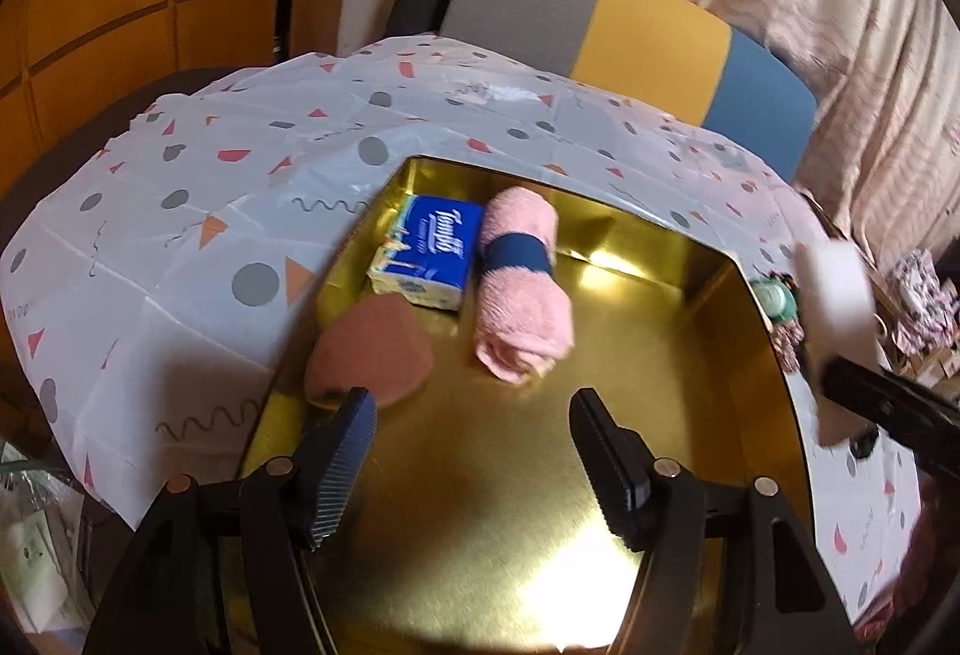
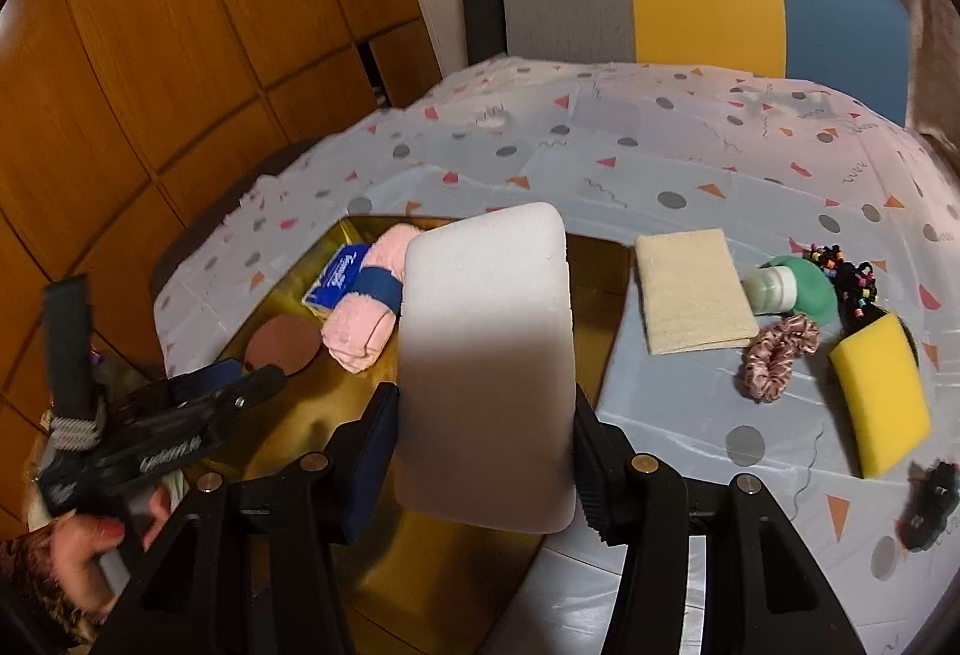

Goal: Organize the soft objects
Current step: 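Carry the brown sponge into the gold tray and release it with the left gripper, then lower the white sponge into the gold tray and open the right gripper, then move the right gripper to the black fuzzy scrunchie and grasp it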

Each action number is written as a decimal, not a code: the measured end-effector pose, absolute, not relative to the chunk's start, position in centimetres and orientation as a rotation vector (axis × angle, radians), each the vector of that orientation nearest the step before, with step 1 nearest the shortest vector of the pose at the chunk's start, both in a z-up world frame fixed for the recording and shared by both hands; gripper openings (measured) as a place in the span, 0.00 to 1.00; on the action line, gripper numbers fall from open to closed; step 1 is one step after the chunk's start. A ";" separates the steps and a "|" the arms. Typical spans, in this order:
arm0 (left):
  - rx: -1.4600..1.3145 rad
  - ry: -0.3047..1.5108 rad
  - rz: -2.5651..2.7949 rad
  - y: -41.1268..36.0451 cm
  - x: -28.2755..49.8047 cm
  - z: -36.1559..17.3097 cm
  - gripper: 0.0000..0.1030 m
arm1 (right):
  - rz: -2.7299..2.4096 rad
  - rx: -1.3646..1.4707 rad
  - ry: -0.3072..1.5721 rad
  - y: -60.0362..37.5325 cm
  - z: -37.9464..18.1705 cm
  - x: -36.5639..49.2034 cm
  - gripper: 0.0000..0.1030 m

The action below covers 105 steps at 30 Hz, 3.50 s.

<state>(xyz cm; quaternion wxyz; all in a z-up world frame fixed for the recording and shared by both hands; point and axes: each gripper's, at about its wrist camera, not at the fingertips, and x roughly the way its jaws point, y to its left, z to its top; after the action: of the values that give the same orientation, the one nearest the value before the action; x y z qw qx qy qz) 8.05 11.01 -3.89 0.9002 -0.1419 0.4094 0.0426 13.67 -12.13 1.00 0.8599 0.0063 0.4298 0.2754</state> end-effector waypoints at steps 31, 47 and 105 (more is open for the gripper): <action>-0.266 0.915 0.073 9.7 7.4 -4.6 0.66 | 0.439 0.059 1.152 -3.2 -4.8 21.9 0.54; -0.277 0.913 0.051 9.6 7.3 -4.6 0.66 | 0.470 0.069 1.014 -3.8 -2.2 20.1 0.75; -0.079 0.849 -0.429 -8.9 3.8 -1.1 0.66 | -0.094 0.193 0.992 -42.8 -5.2 17.6 0.86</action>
<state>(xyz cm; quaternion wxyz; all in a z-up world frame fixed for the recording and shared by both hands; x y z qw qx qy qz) 3.79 -8.94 -1.07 0.8883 -0.0381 0.4085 -0.2064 17.62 -42.77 -5.17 0.8739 0.0922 0.4751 -0.0450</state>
